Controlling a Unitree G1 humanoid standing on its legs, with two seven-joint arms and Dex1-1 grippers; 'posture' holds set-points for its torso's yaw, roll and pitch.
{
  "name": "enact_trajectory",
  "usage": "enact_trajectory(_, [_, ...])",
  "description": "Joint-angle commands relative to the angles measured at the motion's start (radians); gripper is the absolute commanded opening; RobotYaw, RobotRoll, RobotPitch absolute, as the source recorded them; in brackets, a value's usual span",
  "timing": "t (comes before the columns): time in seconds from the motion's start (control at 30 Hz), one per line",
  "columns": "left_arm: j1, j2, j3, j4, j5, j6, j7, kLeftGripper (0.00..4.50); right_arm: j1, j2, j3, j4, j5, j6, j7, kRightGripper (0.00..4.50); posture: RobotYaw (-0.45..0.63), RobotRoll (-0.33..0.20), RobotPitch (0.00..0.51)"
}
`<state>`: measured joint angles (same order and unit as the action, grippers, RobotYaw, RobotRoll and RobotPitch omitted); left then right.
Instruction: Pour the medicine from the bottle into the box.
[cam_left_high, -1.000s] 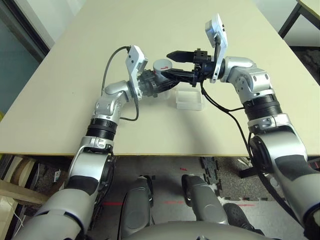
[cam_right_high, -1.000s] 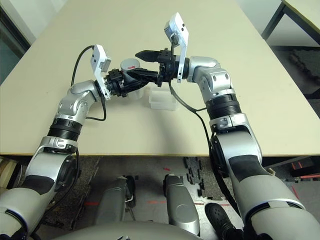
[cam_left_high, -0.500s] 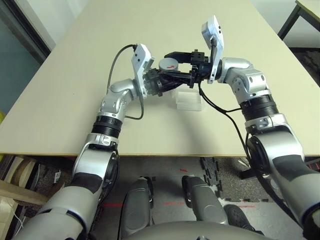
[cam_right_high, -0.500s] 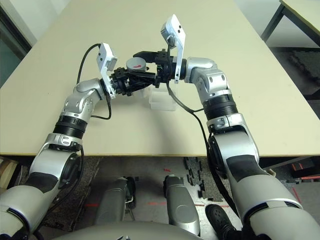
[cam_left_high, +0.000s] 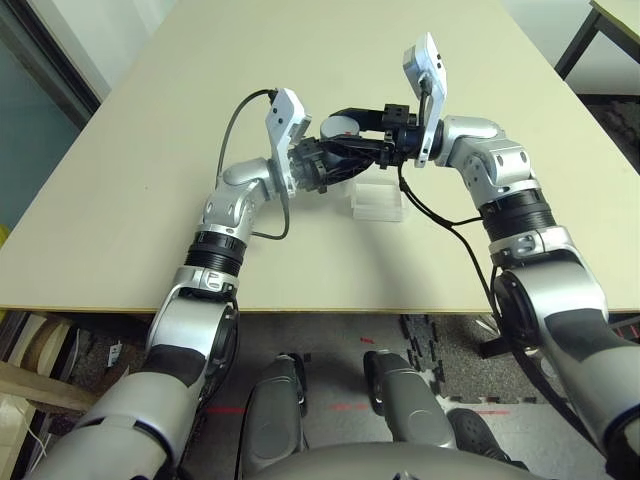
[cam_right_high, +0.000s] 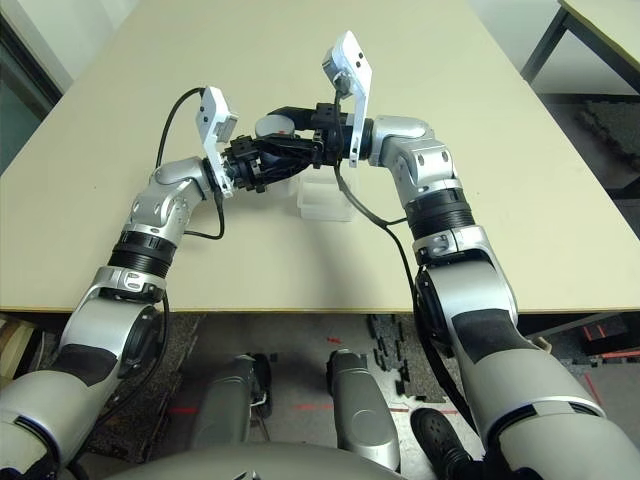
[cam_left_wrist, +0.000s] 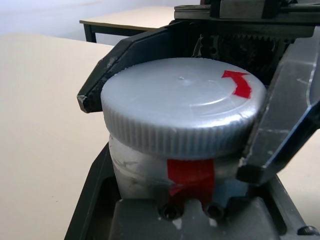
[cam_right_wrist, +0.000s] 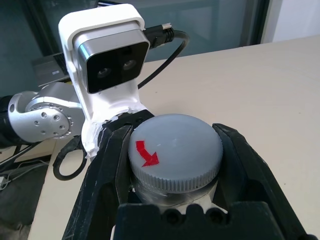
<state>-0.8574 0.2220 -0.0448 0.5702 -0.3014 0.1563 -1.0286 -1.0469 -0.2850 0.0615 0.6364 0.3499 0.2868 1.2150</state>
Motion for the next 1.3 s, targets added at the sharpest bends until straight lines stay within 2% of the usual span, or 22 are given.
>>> enact_trajectory(0.03, [0.004, 0.007, -0.006, -0.004, 0.002, 0.013, -0.019, 2.64, -0.015, -0.009, -0.006, 0.004, 0.035, -0.029, 0.145, 2.64, -0.21, 0.0, 0.144])
enact_trajectory(0.23, [0.013, 0.005, -0.011, -0.022, -0.002, 0.023, -0.021, 2.64, -0.036, 0.021, -0.02, 0.007, 0.098, -0.059, 0.328, 2.64, -0.2, 0.0, 0.147])
enact_trajectory(0.4, [0.028, 0.003, -0.012, -0.05, -0.003, 0.037, -0.02, 2.64, -0.07, 0.05, -0.025, 0.087, 0.063, -0.116, 0.335, 2.64, -0.19, 0.0, 0.152])
enact_trajectory(0.57, [0.052, 0.012, -0.014, -0.09, -0.008, 0.057, -0.025, 2.64, -0.117, 0.064, -0.066, 0.206, 0.036, -0.159, 0.285, 4.38, -0.19, 0.0, 0.157])
enact_trajectory(0.6, [0.056, 0.013, -0.015, -0.095, -0.009, 0.06, -0.025, 2.64, -0.12, 0.063, -0.07, 0.219, 0.032, -0.163, 0.285, 4.49, -0.19, 0.0, 0.158])
enact_trajectory(1.3, [0.039, 0.007, -0.02, -0.083, -0.004, 0.052, -0.022, 2.64, -0.102, 0.048, -0.068, 0.244, -0.026, -0.207, 0.243, 4.5, -0.2, 0.0, 0.154])
